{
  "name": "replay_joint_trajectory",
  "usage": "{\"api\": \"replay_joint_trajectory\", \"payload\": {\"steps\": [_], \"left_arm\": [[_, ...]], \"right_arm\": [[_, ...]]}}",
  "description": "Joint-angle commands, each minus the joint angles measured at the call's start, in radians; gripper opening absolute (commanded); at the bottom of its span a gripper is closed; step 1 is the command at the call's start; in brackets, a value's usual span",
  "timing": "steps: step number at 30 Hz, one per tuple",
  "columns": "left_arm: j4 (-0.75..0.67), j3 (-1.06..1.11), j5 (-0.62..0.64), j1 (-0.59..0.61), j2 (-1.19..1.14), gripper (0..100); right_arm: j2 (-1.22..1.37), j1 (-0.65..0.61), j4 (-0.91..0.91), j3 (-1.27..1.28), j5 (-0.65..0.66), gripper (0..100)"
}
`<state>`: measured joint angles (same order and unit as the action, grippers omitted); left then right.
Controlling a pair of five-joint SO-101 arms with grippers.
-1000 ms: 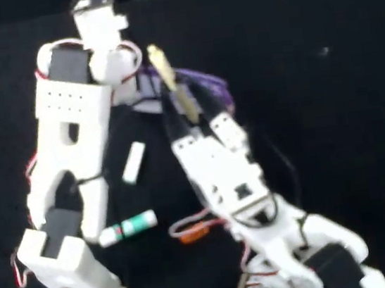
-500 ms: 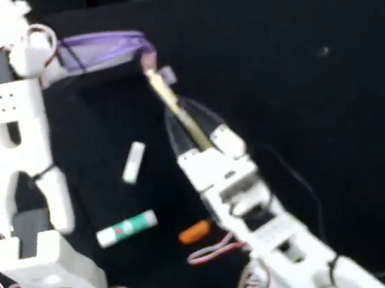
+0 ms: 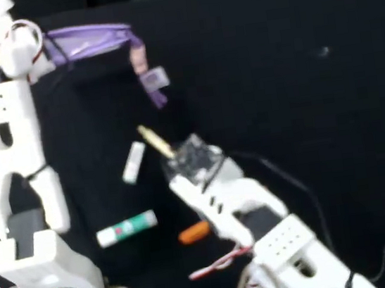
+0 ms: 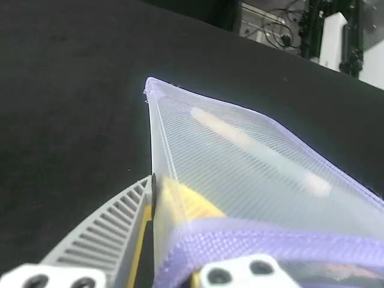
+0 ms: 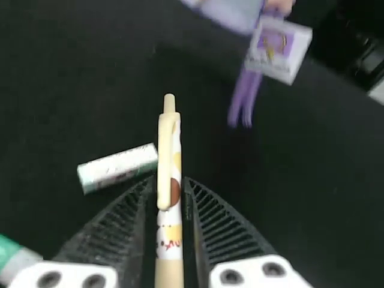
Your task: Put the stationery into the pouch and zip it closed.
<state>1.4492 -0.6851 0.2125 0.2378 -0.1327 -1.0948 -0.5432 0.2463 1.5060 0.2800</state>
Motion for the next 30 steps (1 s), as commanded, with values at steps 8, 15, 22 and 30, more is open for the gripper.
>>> {"api": "replay_joint_trajectory", "payload": {"steps": [8, 15, 22, 30], "left_arm": [[-0.032, -0.059, -0.009, 0.038, 0.012, 3], [-0.032, -0.061, -0.008, 0.07, 0.014, 3], [-0.038, -0.07, -0.008, 0.071, -0.028, 3], [-0.032, -0.119, -0.008, 0.076, -0.092, 3]], "right_arm": [[0.102, -0.015, 0.034, -0.008, -0.11, 13.0], [0.229, -0.017, 0.189, -0.171, -0.115, 15.5], [0.493, -0.055, 0.195, -0.367, -0.106, 15.6], [0.952, -0.069, 0.249, -0.708, 0.08, 15.3]]}}
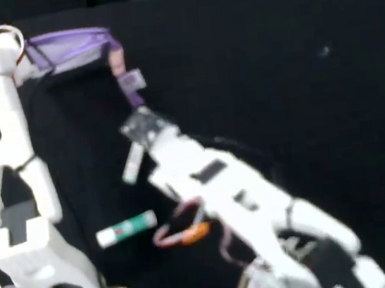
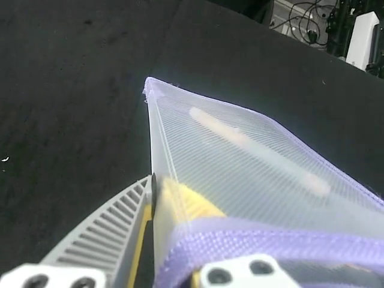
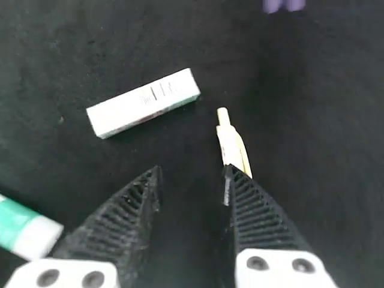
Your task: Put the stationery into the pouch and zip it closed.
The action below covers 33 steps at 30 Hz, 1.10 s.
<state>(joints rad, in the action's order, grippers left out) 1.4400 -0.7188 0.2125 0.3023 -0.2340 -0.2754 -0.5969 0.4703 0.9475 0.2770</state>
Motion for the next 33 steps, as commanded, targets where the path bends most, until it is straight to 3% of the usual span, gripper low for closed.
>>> {"api": "replay_joint_trajectory", "payload": {"steps": [1, 13, 24, 28, 33], "left_arm": [[-0.023, -0.09, -0.008, 0.012, 0.003, 3], [-0.023, -0.085, -0.008, 0.012, -0.008, 3], [-0.023, -0.082, -0.008, 0.007, -0.008, 3], [-0.02, -0.082, -0.008, 0.004, -0.008, 3], [0.06, -0.127, -0.006, 0.002, 0.003, 3]], "right_arm": [[0.177, -0.006, 0.038, -0.191, 0.101, 15.2], [0.395, 0.137, 0.161, -0.456, 0.278, 15.2], [0.667, 0.092, 0.54, -0.834, 0.324, 15.0], [0.792, 0.094, 0.686, -1.015, 0.324, 2.0], [0.869, 0.094, 0.787, -1.125, 0.325, 1.0]]}}
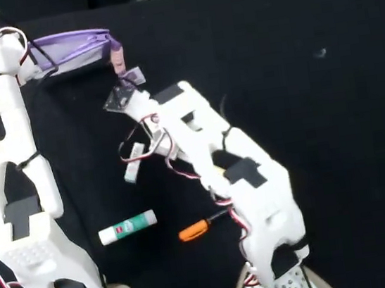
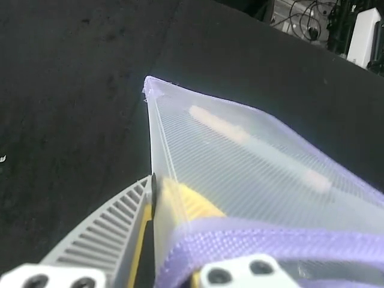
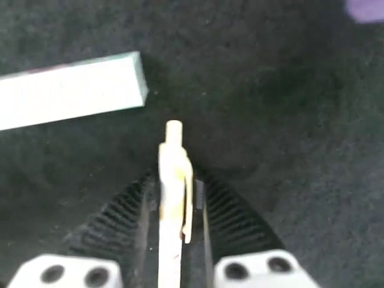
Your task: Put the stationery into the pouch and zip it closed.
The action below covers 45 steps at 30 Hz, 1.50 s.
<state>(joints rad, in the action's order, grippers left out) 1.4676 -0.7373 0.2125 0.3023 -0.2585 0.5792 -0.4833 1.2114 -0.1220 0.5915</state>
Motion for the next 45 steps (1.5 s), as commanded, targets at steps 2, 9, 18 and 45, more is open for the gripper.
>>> {"api": "replay_joint_trajectory", "payload": {"steps": [2, 9, 18, 45], "left_arm": [[0.094, -0.189, -0.006, 0.002, 0.026, 3], [0.157, -0.294, 0.018, 0.002, 0.015, 3], [0.163, -0.275, 0.034, -0.084, -0.037, 3], [0.239, -0.278, 0.052, -0.211, -0.058, 3]], "right_arm": [[0.012, -0.008, 0.048, -0.056, 0.011, 1.2], [-0.174, 0.086, 0.087, -0.012, 0.005, 1.1], [-0.733, 0.103, 0.08, 0.222, 0.003, 1.1], [-1.965, 0.097, -1.257, 1.155, -0.45, 1.1]]}}
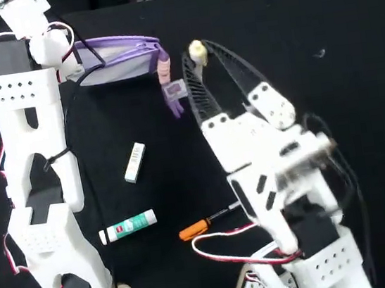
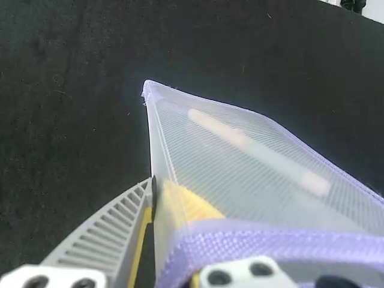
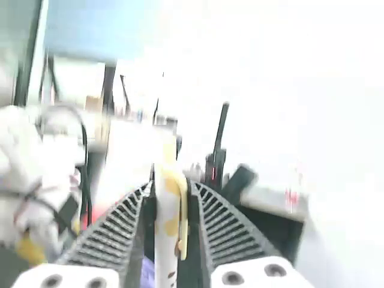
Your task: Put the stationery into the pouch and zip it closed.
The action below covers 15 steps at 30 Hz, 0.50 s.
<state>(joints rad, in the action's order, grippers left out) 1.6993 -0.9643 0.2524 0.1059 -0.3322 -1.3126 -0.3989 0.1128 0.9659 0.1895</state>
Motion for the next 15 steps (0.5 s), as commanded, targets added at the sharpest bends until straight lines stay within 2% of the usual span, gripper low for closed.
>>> {"api": "replay_joint_trajectory", "payload": {"steps": [1, 6, 15], "left_arm": [[0.008, -0.051, 0.014, -0.015, 0.015, 3], [0.008, -0.048, 0.015, -0.067, 0.014, 3], [0.02, -0.047, 0.011, -0.148, 0.014, 3]], "right_arm": [[-0.097, 0.012, -0.195, 0.096, -0.075, 1.1], [-0.159, 0.014, -0.373, 0.197, -0.196, 1.1], [-0.157, 0.014, -0.617, 0.326, -0.204, 1.1]]}}
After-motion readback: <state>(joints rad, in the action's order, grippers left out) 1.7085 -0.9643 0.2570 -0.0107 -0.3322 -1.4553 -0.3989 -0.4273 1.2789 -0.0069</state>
